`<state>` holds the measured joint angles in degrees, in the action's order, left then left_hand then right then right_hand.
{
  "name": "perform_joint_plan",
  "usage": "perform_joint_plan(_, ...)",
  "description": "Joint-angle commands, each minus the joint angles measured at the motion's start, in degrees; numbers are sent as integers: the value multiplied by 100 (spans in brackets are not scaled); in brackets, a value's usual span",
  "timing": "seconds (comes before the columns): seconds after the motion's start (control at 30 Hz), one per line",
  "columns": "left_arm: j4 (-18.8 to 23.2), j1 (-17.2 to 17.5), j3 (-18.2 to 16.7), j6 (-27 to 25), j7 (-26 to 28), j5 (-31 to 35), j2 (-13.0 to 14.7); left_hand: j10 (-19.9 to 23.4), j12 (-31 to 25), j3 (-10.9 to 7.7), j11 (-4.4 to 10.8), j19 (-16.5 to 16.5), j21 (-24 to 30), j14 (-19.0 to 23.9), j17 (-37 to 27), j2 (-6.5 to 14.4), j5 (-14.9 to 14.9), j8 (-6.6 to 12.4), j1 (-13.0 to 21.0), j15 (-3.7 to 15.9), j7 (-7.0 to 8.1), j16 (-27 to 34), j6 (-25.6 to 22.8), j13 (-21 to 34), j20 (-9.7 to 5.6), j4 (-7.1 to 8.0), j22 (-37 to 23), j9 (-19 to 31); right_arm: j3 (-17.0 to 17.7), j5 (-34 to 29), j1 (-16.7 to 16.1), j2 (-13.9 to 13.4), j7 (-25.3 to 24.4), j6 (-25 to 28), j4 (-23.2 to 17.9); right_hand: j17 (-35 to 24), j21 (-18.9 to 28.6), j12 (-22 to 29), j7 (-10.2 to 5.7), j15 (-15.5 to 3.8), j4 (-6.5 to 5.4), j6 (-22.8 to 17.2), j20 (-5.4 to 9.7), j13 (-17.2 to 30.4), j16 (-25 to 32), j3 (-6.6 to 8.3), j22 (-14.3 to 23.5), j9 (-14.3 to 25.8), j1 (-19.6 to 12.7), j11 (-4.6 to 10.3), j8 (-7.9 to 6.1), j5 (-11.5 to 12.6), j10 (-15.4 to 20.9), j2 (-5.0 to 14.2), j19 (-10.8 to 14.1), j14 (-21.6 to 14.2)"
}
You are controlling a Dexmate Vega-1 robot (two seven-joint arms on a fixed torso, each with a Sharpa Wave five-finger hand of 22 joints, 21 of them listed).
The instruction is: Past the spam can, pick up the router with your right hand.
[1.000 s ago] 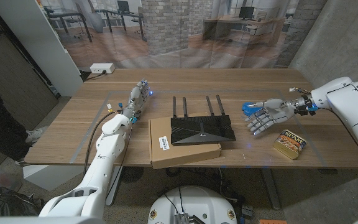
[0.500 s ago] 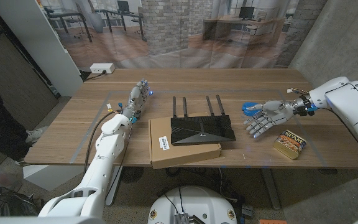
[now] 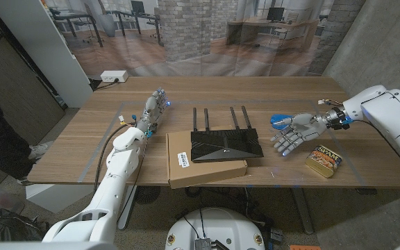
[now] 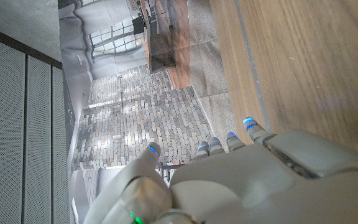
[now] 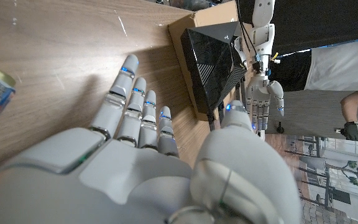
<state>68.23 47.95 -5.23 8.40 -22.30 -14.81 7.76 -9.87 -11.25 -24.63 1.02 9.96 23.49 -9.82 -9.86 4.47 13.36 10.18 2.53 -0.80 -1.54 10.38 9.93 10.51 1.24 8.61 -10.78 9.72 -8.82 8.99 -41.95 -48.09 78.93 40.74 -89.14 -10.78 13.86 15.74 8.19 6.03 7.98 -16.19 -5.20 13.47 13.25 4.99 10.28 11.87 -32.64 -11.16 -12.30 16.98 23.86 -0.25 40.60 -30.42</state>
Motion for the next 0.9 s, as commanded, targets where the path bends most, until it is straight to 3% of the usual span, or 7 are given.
perform_joint_plan(0.03,-17,1,-2,3,-7,-19,10,-336,-12,17,-31,100,-39,-770,-19,190,24,17,10,-41,-38,18,224,11,41,-11,-13,16,-219,411,65,-48,3,-126,199,-34,1,26,407,-5,48,-48,19,10,-16,6,15,25,-122,-10,-10,49,34,-12,14,-46)
perform_joint_plan(0.37,-68,-24,-10,23,-18,-17,11,-342,-11,23,-43,96,-48,-775,-19,183,27,15,16,-47,-41,16,230,11,46,-16,-14,16,-343,505,110,-36,3,-168,287,-36,-18,24,411,-23,57,-59,31,17,-35,-7,16,26,-211,2,3,80,42,-26,11,-55)
perform_joint_plan(0.6,-102,-32,-26,35,-26,-20,9,-342,-11,27,-45,93,-53,-774,-19,182,29,15,19,-51,-46,17,232,11,47,-18,-14,16,-421,442,141,-9,3,-155,296,-32,-52,15,397,-122,92,-62,123,25,-59,-83,19,24,-305,102,16,135,43,-175,-32,-61)
perform_joint_plan(0.9,-137,-42,-47,49,-40,-23,6,-341,-12,33,-47,89,-63,-777,-19,181,32,16,22,-49,-45,16,233,11,44,-19,-14,16,-573,416,193,14,3,-128,388,-36,-53,24,391,-157,109,-101,162,32,-53,-110,23,28,-409,142,7,200,82,-227,-9,-113)
